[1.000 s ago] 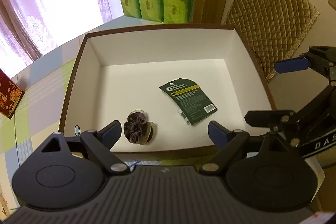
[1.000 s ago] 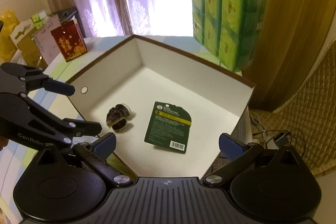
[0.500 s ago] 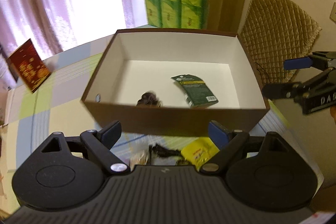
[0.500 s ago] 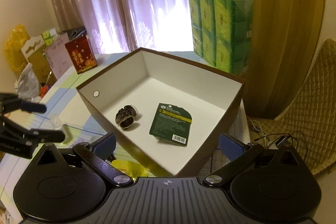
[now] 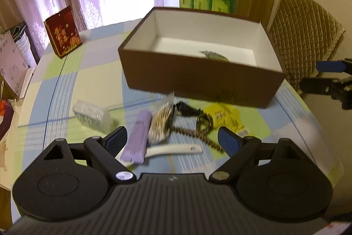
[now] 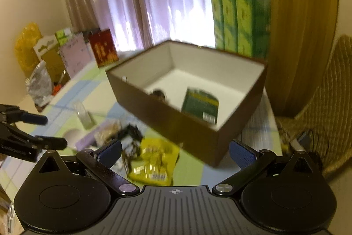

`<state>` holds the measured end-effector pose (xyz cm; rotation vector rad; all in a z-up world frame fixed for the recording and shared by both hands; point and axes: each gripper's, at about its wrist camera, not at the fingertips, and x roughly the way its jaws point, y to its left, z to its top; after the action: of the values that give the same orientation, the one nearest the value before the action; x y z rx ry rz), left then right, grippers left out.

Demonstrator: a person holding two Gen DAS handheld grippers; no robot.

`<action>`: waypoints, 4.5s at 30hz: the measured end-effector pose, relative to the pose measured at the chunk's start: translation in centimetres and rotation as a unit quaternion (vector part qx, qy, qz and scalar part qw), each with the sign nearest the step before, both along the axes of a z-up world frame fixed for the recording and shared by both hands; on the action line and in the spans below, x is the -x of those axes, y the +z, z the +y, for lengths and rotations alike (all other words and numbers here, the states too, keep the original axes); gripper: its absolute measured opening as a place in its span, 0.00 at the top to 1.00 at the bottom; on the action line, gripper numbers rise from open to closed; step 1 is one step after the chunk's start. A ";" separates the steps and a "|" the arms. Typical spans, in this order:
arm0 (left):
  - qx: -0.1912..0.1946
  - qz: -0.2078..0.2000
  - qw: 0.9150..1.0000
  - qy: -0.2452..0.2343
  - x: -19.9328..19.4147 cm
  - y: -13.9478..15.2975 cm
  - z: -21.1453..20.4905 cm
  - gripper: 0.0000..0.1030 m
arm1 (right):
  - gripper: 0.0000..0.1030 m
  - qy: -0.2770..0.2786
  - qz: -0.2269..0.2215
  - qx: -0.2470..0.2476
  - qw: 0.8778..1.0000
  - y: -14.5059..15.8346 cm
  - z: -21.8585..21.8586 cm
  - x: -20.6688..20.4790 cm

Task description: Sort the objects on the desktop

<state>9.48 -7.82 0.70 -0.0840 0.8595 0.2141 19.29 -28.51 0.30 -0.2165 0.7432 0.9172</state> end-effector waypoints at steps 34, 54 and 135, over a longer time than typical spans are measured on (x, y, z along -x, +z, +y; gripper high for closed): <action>0.022 0.049 0.999 0.001 1.4 -5.1 10.9 0.18 | 0.20 -0.057 0.056 0.085 0.993 -9.5 8.1 0.1; 0.027 0.072 0.997 -0.004 -1.2 -7.1 13.6 0.18 | 0.38 -0.031 -0.006 0.103 0.994 -12.6 11.1 -0.9; -0.043 -0.078 0.975 -0.203 -6.3 0.8 8.9 0.18 | 0.44 -0.058 0.005 0.022 0.998 -0.1 4.9 -0.7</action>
<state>15.74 1.12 1.49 0.1535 0.6929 -0.1382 20.01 -23.63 0.15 -0.2064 0.7775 0.7923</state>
